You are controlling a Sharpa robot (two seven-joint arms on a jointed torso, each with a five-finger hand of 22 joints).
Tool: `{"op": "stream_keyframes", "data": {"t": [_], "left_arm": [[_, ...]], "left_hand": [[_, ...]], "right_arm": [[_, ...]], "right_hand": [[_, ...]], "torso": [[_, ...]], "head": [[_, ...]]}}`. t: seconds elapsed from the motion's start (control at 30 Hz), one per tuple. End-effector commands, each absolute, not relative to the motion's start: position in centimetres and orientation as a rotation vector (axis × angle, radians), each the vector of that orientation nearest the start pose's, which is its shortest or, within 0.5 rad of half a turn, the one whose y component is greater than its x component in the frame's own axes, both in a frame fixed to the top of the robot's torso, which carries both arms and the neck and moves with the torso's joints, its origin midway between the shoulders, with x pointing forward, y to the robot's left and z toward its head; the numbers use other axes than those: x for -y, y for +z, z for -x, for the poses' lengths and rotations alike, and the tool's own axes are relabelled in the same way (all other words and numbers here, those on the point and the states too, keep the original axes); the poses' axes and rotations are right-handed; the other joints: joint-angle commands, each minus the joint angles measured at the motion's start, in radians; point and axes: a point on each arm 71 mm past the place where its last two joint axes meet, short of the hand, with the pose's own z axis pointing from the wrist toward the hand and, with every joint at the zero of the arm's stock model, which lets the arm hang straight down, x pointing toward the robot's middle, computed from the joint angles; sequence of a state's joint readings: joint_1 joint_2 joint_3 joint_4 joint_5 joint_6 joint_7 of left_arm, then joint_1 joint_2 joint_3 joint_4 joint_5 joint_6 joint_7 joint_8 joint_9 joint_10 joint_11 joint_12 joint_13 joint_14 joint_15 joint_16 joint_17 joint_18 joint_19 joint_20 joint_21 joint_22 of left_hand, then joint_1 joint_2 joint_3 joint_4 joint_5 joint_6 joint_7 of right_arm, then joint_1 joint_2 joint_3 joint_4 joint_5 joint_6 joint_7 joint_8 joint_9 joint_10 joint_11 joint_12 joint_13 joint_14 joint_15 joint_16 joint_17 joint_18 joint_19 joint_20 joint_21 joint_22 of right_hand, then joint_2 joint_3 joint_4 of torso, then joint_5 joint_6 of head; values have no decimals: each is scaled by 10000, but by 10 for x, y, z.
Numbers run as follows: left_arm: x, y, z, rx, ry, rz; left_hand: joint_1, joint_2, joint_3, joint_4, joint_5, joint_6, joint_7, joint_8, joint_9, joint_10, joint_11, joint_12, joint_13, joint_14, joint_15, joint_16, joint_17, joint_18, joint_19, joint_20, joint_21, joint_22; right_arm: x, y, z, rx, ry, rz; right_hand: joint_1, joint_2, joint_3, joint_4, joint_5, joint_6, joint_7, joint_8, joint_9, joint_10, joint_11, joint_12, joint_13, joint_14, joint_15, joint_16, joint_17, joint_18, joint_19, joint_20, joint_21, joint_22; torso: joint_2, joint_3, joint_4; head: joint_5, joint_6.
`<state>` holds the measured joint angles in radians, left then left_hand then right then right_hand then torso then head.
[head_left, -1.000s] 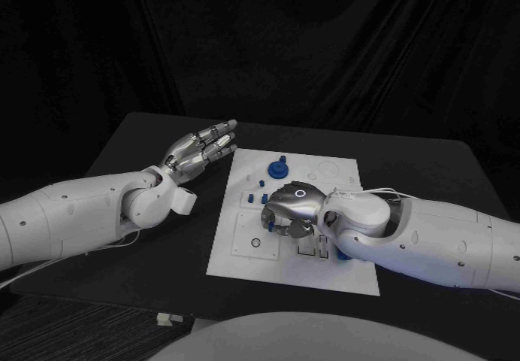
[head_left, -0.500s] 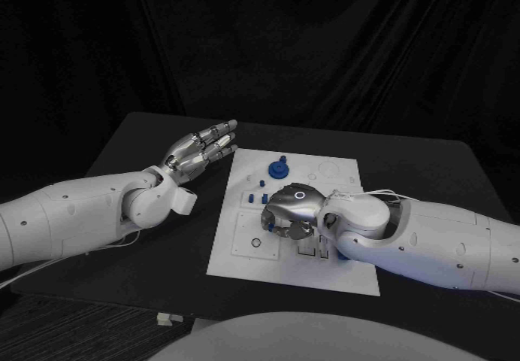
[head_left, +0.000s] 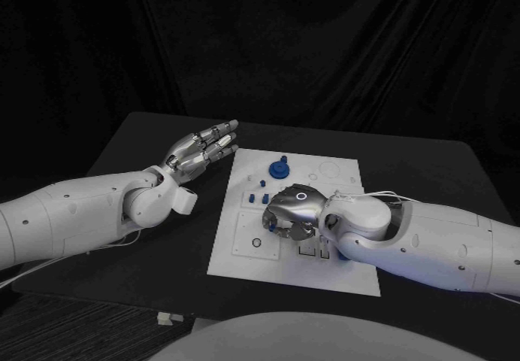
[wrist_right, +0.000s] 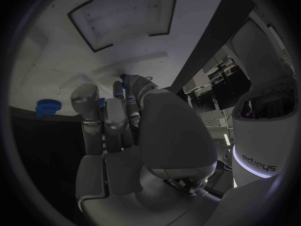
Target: Assemble the parts on the task board
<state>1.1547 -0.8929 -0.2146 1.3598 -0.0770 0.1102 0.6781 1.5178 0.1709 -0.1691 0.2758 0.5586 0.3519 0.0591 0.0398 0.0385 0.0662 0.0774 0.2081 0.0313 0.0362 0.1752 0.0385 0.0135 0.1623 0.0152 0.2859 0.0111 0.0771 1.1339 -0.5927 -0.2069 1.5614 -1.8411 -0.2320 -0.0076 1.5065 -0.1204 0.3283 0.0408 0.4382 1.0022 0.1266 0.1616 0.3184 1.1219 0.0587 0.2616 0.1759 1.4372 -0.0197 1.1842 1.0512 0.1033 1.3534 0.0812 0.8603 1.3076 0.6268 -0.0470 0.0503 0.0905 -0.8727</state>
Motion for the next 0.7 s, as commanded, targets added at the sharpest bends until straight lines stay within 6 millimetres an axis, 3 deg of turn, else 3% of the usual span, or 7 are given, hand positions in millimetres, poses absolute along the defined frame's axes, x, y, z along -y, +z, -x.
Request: {"op": "stream_keyframes", "data": {"t": [0.03, 0.1, 0.13, 0.23, 0.57, 0.63, 0.7], "left_arm": [[-268, -240, -467, -13635, -18718, 8962], [-268, -240, -467, -13642, -18722, 8963], [-268, -240, -467, -13646, -18724, 8964], [-268, -240, -467, -13661, -18729, 8968], [-269, -240, -468, -13683, -18695, 8982], [-269, -240, -468, -13681, -18700, 8982], [-269, -240, -468, -13678, -18699, 8981]], "left_hand": [[131, -3, 47, -13, 45, 30, 59, -7, 9, -73, -3, -61, 1, -3, 84, 63, 15, 128, 17, 59, 32, 8], [131, -3, 47, -13, 45, 30, 59, -7, 9, -73, -3, -61, 1, -3, 84, 63, 15, 128, 17, 59, 32, 8], [131, -3, 47, -13, 45, 30, 59, -7, 9, -73, -3, -61, 1, -3, 84, 63, 15, 128, 17, 59, 32, 8], [145, 2, 57, -17, 49, 49, 88, -2, 11, -80, -15, -71, 0, -5, 88, 65, 15, 126, 19, 60, 32, 7], [154, 1, 61, -20, 51, 50, 104, -1, 12, -86, -23, -79, -2, -8, 90, 64, 14, 124, 19, 61, 32, 4], [154, 1, 61, -20, 51, 50, 104, -1, 12, -86, -23, -79, -2, -8, 90, 64, 14, 124, 19, 61, 32, 4], [154, 1, 61, -20, 51, 50, 104, -1, 12, -86, -23, -79, -2, -8, 90, 64, 14, 124, 19, 61, 32, 4]], "right_arm": [[58, -264, -401, -16787, 7989, 8448], [59, -265, -401, -16934, 7819, 8421], [59, -266, -401, -17003, 7745, 8417], [60, -267, -402, -17189, 7536, 8399], [69, -265, -406, -16953, 7303, 7860], [73, -263, -406, -16745, 7338, 7648], [78, -259, -406, -16507, 7374, 7434]], "right_hand": [[-233, -74, -40, 5, -140, -285, -45, -206, -88, -294, 67, -104, -19, -120, 0, -121, -122, 225, -140, 5, -236, 960], [-389, -177, -44, 62, -334, -751, -245, -507, -227, -824, 207, -304, -80, -266, -13, -277, -298, 284, -319, 9, -596, 878], [-484, -249, -42, 91, -497, -1081, -453, -709, -327, -1220, 306, -446, -131, -398, 38, -407, -447, 326, -477, 30, -912, 808], [-585, -323, -86, 99, -718, -1533, -558, -950, -486, -1858, 419, -618, -200, -626, 90, -596, -675, 389, -730, 103, -1410, 705], [-734, -237, -968, 112, -1561, -3192, -1153, -980, -1208, -3467, 501, -628, -319, -983, 188, -745, -970, 486, -1020, 232, -2204, 561], [-628, -256, -1593, 437, -1924, -3711, -1282, -986, -1517, -4143, 519, -629, -483, -1122, 217, -860, -1158, 523, -1112, 265, -2589, 485], [-536, -301, -1853, 710, -2071, -3652, -1263, -955, -1575, -4297, 523, -542, -537, -1197, 228, -938, -1277, 545, -1163, 278, -2804, 443]], "torso": [[0, 1, 0], [-1, 0, 0], [-2, 1, 0], [-1, 0, -3], [-2, 2, -4], [1, 1, 3], [2, 0, 2]], "head": [[-8, 1], [-13, 1], [-15, 1], [-3, 1], [4, 1], [-30, 1], [-56, 1]]}}
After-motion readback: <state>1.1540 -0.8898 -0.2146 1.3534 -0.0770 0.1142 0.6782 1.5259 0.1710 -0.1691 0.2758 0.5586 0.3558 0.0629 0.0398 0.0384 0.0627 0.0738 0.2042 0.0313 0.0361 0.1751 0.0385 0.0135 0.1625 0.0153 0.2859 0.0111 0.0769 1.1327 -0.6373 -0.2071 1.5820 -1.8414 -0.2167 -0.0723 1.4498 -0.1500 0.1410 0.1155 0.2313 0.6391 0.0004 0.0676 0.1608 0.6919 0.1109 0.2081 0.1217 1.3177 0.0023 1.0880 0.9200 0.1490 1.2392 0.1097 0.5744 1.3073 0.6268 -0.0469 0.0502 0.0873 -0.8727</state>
